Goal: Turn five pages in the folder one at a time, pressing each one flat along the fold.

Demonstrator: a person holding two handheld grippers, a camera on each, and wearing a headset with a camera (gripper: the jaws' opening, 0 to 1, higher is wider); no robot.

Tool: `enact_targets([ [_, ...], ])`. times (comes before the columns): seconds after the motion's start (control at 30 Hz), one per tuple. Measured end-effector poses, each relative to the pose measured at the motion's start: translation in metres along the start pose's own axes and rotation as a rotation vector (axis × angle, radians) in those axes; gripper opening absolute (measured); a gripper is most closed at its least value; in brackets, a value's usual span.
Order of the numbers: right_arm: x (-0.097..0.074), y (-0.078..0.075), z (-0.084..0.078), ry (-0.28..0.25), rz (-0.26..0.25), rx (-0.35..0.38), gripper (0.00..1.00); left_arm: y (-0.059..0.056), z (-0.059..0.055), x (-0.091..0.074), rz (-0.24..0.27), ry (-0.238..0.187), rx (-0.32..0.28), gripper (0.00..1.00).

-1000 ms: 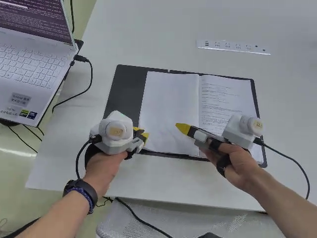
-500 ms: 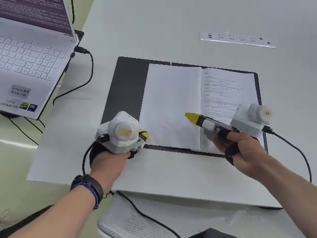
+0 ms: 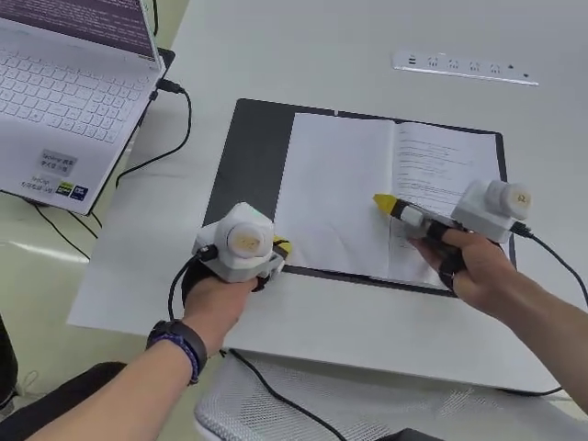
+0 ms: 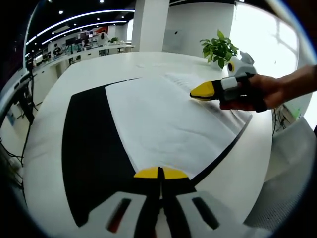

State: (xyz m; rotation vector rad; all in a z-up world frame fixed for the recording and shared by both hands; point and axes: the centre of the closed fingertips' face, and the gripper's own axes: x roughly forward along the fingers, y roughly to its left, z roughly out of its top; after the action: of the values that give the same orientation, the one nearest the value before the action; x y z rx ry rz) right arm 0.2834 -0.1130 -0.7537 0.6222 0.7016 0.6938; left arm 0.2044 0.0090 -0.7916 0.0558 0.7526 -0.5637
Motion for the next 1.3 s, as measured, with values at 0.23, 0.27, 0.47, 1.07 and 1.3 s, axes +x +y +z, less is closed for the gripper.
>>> enact_targets([
  [0.23, -0.001, -0.01, 0.0, -0.038, -0.025, -0.024, 0.0, 0.001, 0.0, 0.0, 0.0, -0.002, -0.009, 0.0],
  [0.27, 0.0, -0.01, 0.001, -0.044, -0.025, -0.017, 0.0, 0.001, 0.0, 0.001, -0.001, -0.002, -0.009, 0.0],
  [0.47, 0.009, -0.015, 0.013, -0.066, -0.025, -0.005, 0.0, 0.001, 0.001, 0.001, -0.003, 0.001, -0.009, 0.0],
  [1.07, 0.05, -0.044, 0.068, -0.169, -0.079, 0.036, 0.0, 0.002, 0.0, 0.002, -0.004, 0.0, -0.022, 0.0],
  [1.3, 0.06, -0.054, 0.083, -0.225, -0.112, 0.065, 0.0, 0.002, -0.001, 0.002, -0.009, 0.002, -0.02, 0.0],
])
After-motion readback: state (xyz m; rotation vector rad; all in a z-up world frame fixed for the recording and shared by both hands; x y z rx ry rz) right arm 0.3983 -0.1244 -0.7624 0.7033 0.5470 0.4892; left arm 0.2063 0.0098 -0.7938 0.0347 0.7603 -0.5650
